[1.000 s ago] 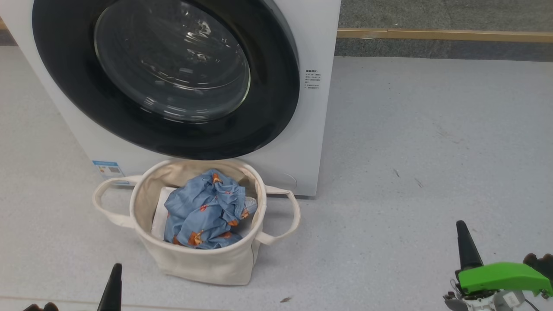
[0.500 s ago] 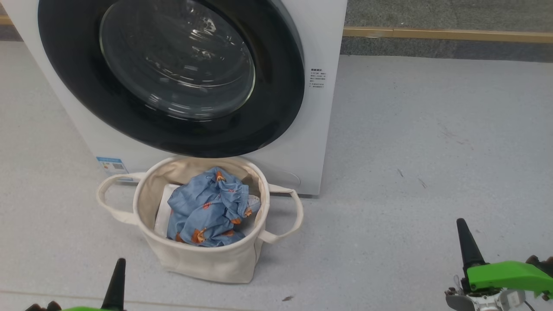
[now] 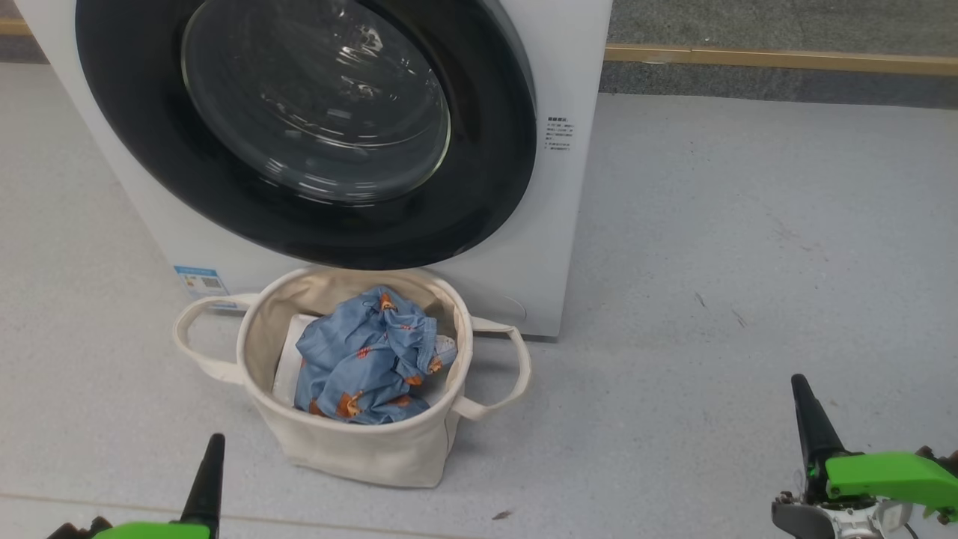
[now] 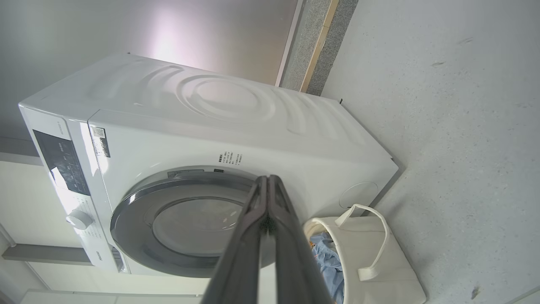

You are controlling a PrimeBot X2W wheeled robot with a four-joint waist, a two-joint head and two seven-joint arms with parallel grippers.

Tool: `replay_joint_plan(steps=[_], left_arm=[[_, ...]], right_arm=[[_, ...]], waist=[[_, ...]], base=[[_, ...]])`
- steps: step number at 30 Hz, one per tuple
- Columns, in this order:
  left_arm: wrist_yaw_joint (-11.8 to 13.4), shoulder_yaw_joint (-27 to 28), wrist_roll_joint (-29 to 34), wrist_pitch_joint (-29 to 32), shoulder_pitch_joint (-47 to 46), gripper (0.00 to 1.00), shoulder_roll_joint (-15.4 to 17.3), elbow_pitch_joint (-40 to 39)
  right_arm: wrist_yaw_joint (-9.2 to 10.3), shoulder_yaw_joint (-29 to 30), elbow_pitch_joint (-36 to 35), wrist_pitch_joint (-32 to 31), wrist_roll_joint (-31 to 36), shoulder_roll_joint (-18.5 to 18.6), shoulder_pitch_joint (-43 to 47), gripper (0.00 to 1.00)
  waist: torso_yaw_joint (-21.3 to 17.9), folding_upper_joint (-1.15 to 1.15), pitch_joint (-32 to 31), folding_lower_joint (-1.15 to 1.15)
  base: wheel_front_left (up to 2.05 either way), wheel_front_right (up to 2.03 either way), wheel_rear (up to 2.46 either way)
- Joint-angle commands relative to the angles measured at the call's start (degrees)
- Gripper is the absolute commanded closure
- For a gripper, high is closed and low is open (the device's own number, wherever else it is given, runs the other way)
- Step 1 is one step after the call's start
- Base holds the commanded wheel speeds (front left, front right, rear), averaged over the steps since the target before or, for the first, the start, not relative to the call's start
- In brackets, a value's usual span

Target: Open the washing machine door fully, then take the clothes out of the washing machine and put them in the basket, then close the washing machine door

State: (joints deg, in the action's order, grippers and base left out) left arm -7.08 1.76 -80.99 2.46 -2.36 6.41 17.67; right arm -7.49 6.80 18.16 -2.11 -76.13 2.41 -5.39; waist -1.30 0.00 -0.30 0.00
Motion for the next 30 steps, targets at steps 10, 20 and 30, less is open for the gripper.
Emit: replay_joint_plan(steps=[10, 20, 30], left_arm=[[-0.4, 3.4, -5.7, 2.1, -3.3, 1.00, -1.6, -2.9], [-0.4, 4.6, -10.2, 3.7, -3.7, 1.00, -3.2, -3.5], [-0.4, 4.8, -11.1, 4.1, -3.8, 1.00, -3.5, -3.6]], right_arm=[[0.00, -0.5, -3.2, -2.4, -8.2, 0.4, -1.0, 1.00], [0.00, -0.3, -4.0, -4.0, -14.7, 0.5, -0.8, 1.00], [0.00, -0.3, -4.1, -4.4, -16.0, 0.5, -0.8, 1.00]], waist=[[0.6, 0.00, 0.2, 0.00], [1.2, 0.00, 0.4, 0.00], [1.3, 0.00, 0.5, 0.00]], base=[[0.00, 0.00, 0.00], [0.00, 0.00, 0.00], [0.00, 0.00, 0.00]])
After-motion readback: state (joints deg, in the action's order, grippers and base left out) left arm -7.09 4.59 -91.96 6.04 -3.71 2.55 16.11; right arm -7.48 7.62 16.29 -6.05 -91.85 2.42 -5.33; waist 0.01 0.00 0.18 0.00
